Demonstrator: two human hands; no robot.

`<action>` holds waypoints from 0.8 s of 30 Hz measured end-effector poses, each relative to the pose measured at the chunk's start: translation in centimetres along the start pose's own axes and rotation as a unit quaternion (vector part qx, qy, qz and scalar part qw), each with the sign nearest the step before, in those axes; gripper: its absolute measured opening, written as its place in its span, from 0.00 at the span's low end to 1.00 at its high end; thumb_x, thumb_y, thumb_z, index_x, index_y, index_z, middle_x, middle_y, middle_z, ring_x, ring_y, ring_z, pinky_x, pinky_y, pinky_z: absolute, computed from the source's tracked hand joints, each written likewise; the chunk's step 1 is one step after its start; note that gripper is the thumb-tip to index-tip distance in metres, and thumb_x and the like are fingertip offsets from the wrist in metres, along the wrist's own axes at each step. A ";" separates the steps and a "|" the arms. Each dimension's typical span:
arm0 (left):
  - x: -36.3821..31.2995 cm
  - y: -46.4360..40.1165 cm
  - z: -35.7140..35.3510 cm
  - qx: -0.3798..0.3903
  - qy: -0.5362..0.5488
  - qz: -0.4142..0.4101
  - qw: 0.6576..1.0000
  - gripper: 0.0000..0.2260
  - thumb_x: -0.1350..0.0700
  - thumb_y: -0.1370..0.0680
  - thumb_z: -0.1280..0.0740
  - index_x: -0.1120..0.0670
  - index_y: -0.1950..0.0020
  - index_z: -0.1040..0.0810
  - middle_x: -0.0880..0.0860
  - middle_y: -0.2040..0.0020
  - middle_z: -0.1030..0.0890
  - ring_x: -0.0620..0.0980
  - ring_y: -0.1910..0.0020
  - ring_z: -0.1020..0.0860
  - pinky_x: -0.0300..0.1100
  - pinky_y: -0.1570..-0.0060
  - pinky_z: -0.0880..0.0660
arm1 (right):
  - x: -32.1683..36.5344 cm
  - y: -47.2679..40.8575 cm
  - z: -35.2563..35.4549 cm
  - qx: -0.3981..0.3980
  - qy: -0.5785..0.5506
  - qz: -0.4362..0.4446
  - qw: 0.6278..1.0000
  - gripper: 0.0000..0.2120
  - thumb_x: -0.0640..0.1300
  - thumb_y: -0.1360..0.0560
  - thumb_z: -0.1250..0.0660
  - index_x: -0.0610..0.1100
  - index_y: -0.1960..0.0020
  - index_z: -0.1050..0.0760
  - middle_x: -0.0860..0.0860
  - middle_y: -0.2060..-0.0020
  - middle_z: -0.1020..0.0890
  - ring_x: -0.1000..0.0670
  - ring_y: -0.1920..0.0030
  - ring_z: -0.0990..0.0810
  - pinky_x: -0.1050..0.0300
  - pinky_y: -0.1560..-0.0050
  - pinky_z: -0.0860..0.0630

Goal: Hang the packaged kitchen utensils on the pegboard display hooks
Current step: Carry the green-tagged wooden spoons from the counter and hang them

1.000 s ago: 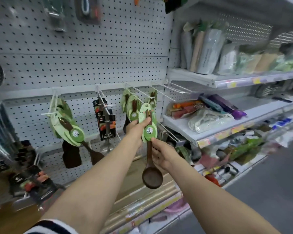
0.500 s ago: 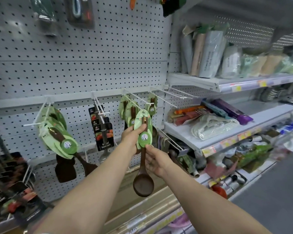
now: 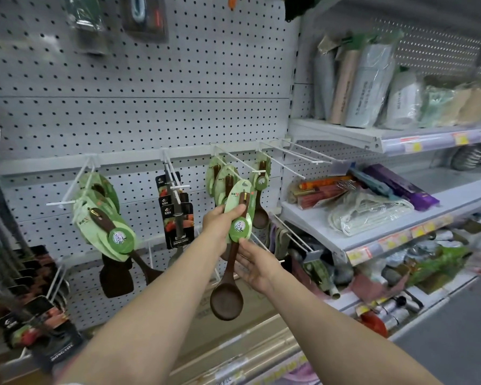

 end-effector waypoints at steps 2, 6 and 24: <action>0.0 -0.3 0.1 0.000 -0.006 -0.002 1.000 0.07 0.62 0.26 0.24 0.58 0.49 0.17 0.60 0.53 0.14 0.56 0.57 0.15 0.53 0.50 0.17 | 0.0 -0.3 0.0 0.002 0.007 -0.002 1.000 0.06 0.45 0.21 0.30 0.45 0.44 0.19 0.50 0.53 0.12 0.50 0.46 0.16 0.54 0.51 0.23; -0.4 -0.9 0.4 0.002 -0.024 -0.010 1.000 0.07 0.61 0.25 0.25 0.58 0.48 0.17 0.59 0.53 0.14 0.54 0.61 0.16 0.47 0.57 0.17 | -0.1 -1.3 -0.2 0.002 0.016 -0.006 1.000 0.10 0.47 0.21 0.29 0.45 0.42 0.20 0.49 0.48 0.13 0.51 0.45 0.16 0.55 0.54 0.23; -1.8 -4.9 1.4 -0.061 -0.074 -0.023 0.995 0.08 0.58 0.26 0.23 0.53 0.50 0.17 0.55 0.51 0.14 0.55 0.49 0.16 0.53 0.42 0.19 | 0.7 -4.7 -2.8 0.012 0.058 -0.019 0.998 0.20 0.53 0.19 0.33 0.44 0.32 0.26 0.44 0.31 0.22 0.47 0.33 0.22 0.55 0.35 0.25</action>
Point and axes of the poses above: each hand's wrist, its own y-axis away from the middle knuckle, its own z-axis out of the back of the hand, x = y × z, the point moved 3 cm from there along -y, towards the middle knuckle
